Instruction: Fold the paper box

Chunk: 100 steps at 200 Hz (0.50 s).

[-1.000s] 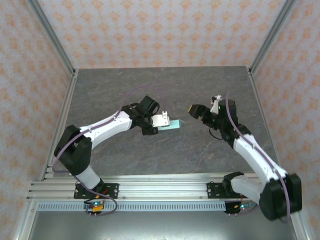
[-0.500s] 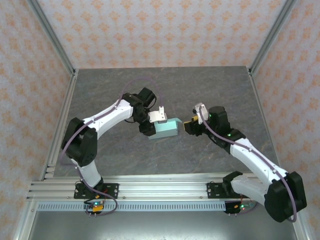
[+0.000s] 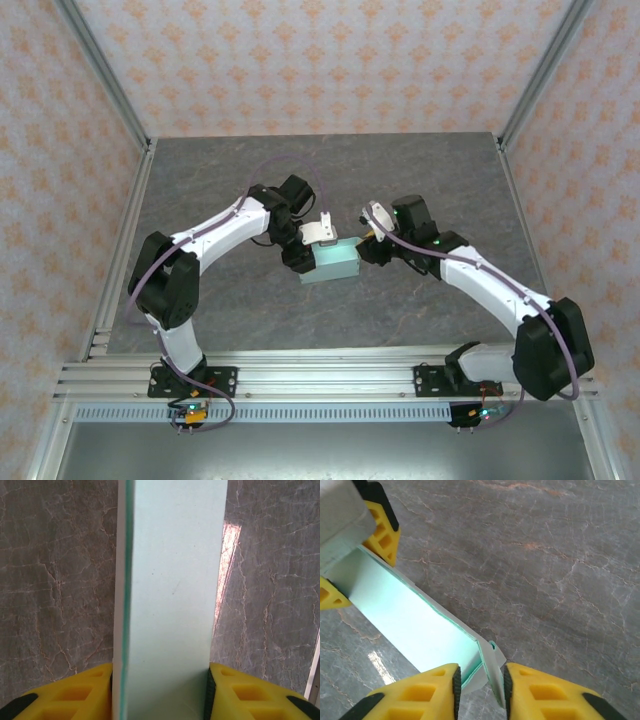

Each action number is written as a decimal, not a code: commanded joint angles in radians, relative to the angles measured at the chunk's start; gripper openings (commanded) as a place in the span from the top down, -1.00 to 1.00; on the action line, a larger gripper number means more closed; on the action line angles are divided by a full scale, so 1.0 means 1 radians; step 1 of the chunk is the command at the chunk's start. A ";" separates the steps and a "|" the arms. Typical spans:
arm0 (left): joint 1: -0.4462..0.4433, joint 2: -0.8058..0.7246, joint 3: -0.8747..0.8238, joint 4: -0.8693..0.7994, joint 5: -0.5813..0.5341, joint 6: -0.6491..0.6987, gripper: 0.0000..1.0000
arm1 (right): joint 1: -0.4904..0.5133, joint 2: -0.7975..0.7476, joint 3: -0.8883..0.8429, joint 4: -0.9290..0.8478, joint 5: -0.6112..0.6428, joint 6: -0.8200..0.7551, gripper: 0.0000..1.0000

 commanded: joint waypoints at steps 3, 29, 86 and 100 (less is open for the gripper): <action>-0.002 -0.013 0.001 0.019 0.024 -0.008 0.12 | 0.004 0.020 0.040 -0.030 0.041 -0.020 0.52; -0.001 -0.021 0.000 0.029 0.017 -0.015 0.11 | 0.016 0.043 0.064 -0.034 0.035 0.008 0.72; -0.005 -0.026 -0.005 0.073 0.001 -0.072 0.11 | 0.110 0.052 0.074 -0.021 0.124 0.201 0.86; -0.004 -0.032 -0.014 0.090 0.005 -0.081 0.11 | 0.130 0.060 0.070 -0.017 0.159 0.241 0.93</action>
